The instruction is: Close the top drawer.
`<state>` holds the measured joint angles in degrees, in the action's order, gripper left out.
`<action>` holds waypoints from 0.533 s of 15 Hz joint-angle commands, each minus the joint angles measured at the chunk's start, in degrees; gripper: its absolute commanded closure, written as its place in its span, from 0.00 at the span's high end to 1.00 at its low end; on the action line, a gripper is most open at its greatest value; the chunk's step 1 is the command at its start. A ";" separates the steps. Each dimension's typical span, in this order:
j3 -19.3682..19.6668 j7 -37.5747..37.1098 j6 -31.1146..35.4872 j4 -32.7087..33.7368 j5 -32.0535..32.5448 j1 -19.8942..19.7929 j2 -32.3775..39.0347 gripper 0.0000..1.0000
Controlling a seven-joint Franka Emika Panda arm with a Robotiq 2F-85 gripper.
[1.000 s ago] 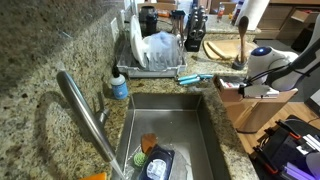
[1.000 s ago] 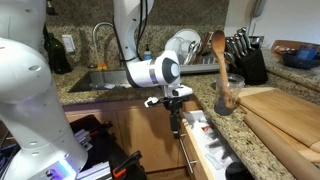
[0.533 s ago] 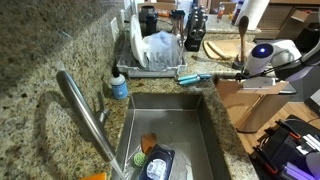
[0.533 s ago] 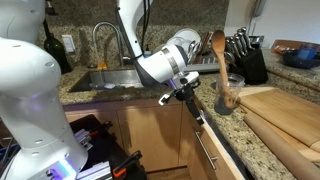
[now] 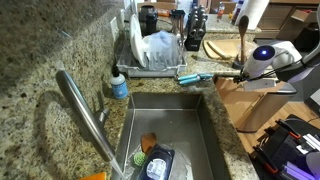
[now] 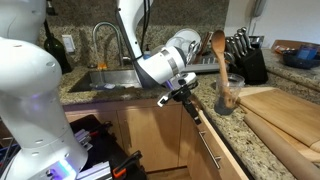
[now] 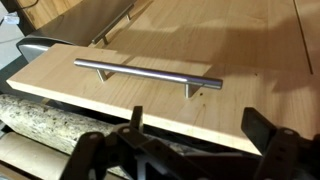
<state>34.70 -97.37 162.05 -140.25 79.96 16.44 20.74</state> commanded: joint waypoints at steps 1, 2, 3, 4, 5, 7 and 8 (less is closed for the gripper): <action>1.11 -4.93 3.20 3.15 9.56 -0.19 6.03 1.00; 1.53 -11.02 1.47 4.42 14.26 0.98 6.94 1.00; 0.44 -4.98 0.99 1.29 8.57 -0.07 3.44 1.00; 0.63 -8.34 0.98 2.26 11.59 0.09 4.62 1.00; 0.70 -9.69 0.98 3.02 12.61 0.23 5.50 1.00; -0.06 -10.07 1.16 5.01 10.86 -0.15 8.33 1.00; -0.75 -9.24 1.99 6.32 8.47 -1.07 10.64 1.00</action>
<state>35.33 -107.33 163.02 -136.47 92.13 16.79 27.15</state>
